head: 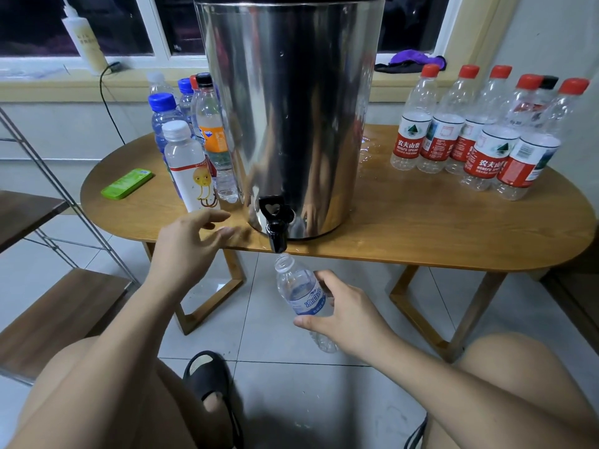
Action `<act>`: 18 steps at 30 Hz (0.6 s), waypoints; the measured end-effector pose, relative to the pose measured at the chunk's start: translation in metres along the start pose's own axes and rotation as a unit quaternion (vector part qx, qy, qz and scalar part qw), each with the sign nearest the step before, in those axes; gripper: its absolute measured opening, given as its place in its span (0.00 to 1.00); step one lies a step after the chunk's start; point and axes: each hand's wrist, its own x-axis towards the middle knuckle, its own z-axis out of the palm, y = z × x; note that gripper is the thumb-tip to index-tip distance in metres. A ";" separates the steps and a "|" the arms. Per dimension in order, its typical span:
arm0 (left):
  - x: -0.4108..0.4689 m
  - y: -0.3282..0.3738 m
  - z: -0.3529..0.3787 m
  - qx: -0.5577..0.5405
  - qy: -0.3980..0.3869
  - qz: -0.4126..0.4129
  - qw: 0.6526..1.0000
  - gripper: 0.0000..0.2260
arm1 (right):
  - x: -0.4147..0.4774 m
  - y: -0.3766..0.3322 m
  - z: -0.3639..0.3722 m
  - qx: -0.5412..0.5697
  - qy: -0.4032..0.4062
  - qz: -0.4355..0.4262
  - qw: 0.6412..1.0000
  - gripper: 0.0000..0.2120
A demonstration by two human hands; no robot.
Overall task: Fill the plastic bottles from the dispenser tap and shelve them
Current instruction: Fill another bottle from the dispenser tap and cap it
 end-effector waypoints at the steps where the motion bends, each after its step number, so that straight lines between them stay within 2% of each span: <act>1: -0.003 0.005 -0.002 -0.030 0.009 0.008 0.999 0.11 | 0.000 0.000 0.000 0.001 -0.002 0.000 1.000 0.28; 6: -0.023 0.038 -0.003 -0.218 0.005 0.044 0.975 0.10 | 0.003 -0.002 0.001 0.015 -0.010 -0.005 1.000 0.27; 9: -0.030 0.059 0.000 -0.282 -0.024 0.083 0.955 0.11 | 0.005 -0.003 0.004 0.016 -0.005 -0.007 1.000 0.28; 13: -0.028 0.075 0.005 -0.282 -0.036 0.117 0.952 0.16 | 0.008 -0.002 0.009 0.000 -0.012 -0.006 1.000 0.30; 18: -0.025 0.075 0.004 -0.231 0.003 0.141 0.963 0.09 | 0.009 -0.003 0.014 0.007 -0.027 0.004 1.000 0.29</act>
